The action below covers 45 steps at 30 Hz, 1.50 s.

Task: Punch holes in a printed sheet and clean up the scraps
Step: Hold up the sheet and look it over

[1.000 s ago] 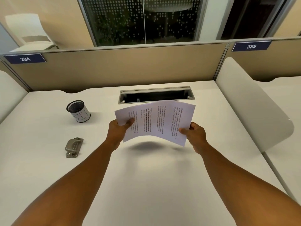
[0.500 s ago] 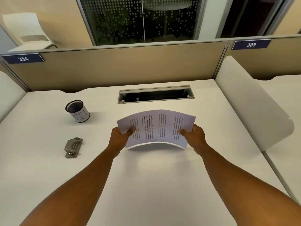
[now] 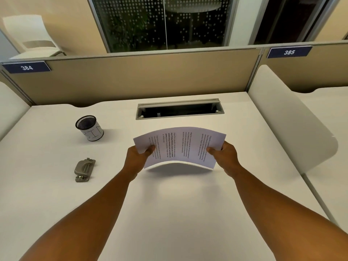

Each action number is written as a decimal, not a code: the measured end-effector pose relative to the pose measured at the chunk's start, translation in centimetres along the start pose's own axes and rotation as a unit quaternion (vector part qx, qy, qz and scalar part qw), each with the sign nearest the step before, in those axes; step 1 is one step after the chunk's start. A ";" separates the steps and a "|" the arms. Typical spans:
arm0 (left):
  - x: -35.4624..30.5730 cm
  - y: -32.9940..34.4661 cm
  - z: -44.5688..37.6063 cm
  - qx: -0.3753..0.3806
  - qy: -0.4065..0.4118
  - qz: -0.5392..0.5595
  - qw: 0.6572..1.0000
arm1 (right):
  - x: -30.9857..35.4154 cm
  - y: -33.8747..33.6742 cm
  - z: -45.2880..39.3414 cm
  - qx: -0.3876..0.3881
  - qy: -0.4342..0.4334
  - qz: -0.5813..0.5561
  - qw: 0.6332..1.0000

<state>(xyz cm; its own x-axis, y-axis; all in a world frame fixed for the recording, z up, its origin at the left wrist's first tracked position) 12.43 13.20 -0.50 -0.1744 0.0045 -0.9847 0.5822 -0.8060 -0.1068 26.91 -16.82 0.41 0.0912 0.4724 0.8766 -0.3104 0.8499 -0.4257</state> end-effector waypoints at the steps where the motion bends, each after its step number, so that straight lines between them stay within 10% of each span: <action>1: 0.1 0.1 0.0 0.005 -0.002 0.000 1.000 | 0.0 0.1 0.0 0.004 0.000 -0.003 1.000; 28: 2.5 0.0 0.8 0.064 -0.112 -0.084 0.988 | -0.7 0.1 -0.1 0.010 0.006 -0.037 0.999; 45: 0.8 -0.3 1.7 -0.030 -0.118 0.254 0.960 | -1.3 0.8 0.0 0.060 0.069 -0.331 0.939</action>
<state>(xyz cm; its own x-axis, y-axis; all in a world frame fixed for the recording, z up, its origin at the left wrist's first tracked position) 10.79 12.41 -1.01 -0.0275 -0.5200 -0.8537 0.6831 -0.6333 0.3637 26.54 -16.77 -1.11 0.4215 -0.1176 0.8992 -0.2465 0.9394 0.2384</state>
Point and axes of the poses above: each hand's wrist, its own z-axis away from the middle knuckle, its own y-axis out of the palm, x = y × z, the point moved 10 cm from there along -z, towards the middle knuckle, and after that the axes turned 6 degrees about z, right-handed, at the moved point
